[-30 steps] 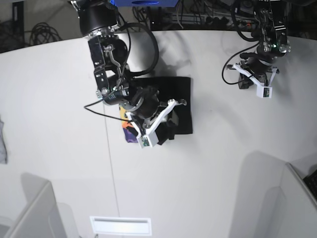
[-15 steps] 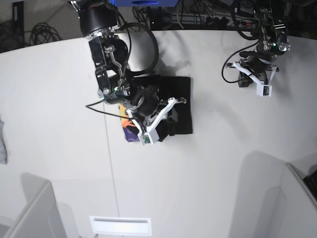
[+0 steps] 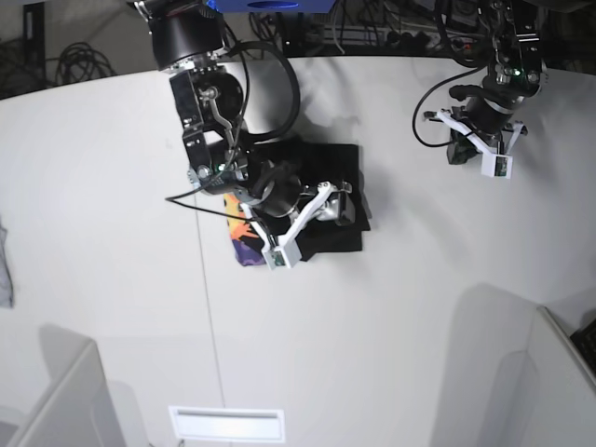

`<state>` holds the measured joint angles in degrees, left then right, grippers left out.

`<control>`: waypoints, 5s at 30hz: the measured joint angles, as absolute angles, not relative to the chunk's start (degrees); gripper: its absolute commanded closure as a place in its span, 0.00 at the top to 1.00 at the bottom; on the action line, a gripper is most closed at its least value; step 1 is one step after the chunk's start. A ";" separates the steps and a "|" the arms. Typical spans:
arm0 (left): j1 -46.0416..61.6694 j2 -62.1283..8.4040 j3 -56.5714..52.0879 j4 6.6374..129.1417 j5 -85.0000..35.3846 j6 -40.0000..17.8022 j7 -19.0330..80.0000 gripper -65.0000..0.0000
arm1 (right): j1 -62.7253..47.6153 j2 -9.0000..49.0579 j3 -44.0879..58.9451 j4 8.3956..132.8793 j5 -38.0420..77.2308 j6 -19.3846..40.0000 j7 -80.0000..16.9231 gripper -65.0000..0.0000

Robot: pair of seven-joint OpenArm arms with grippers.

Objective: Fold the T-shirt properly
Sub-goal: 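Flip the folded bundle over with the right gripper, exposing the sun print, then press and straighten the bundle edges with both grippers, then drag and rotate the bundle with the left gripper to square it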

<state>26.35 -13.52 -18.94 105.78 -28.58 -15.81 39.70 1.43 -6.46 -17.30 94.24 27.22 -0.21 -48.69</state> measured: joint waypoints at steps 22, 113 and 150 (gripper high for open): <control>27.03 -13.32 -24.58 105.82 -28.42 -15.66 39.72 0.00 | 10.79 -6.81 -41.10 88.42 27.55 -0.23 -45.74 0.70; -3.16 -11.27 4.14 88.82 -25.56 -16.27 60.03 0.00 | -26.39 -4.10 25.12 111.26 27.73 7.94 -38.65 0.00; -27.59 -21.87 49.76 84.73 -7.75 -39.94 42.92 0.00 | -27.53 -6.79 32.62 111.18 27.62 12.51 -38.52 0.00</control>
